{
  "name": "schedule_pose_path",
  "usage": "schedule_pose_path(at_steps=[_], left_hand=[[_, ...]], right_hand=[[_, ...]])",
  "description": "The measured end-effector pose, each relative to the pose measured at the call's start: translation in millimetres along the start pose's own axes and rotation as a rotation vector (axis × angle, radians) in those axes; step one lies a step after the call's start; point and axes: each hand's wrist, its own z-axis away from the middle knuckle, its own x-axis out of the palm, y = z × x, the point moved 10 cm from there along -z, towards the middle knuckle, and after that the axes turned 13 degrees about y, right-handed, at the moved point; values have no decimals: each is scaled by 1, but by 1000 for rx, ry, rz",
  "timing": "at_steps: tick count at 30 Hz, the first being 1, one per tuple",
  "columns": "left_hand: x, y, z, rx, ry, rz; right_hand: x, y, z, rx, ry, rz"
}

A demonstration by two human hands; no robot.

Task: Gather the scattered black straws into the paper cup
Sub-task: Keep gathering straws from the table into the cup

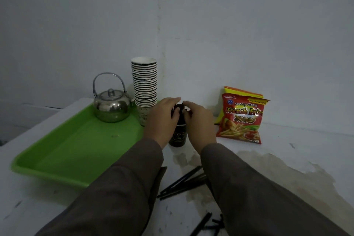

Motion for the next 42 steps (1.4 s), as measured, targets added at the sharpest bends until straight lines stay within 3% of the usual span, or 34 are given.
schedule_pose_path(at_steps=[7,12,16,20,24,30,35,42], left_hand=[[-25,23,17,50,21,50],[-20,52,68,31,-185,162],[-6,68,125,-88,-373,258],[3,77,161,-150,-442,270],[3,89,182,-12,-449,177],[15,101,200,153,-477,81],[29,118,210,198,-521,12],[43,139,223,388,-521,-188]], right_hand=[[-56,0,6,-3,166,-110],[-108,25,56,17,162,-116],[-139,59,109,106,113,-80],[-173,84,145,140,110,-3],[-186,97,158,168,-12,37],[-164,87,169,-93,-405,205],[-148,85,181,-201,-524,220],[-144,80,182,-203,-504,231]])
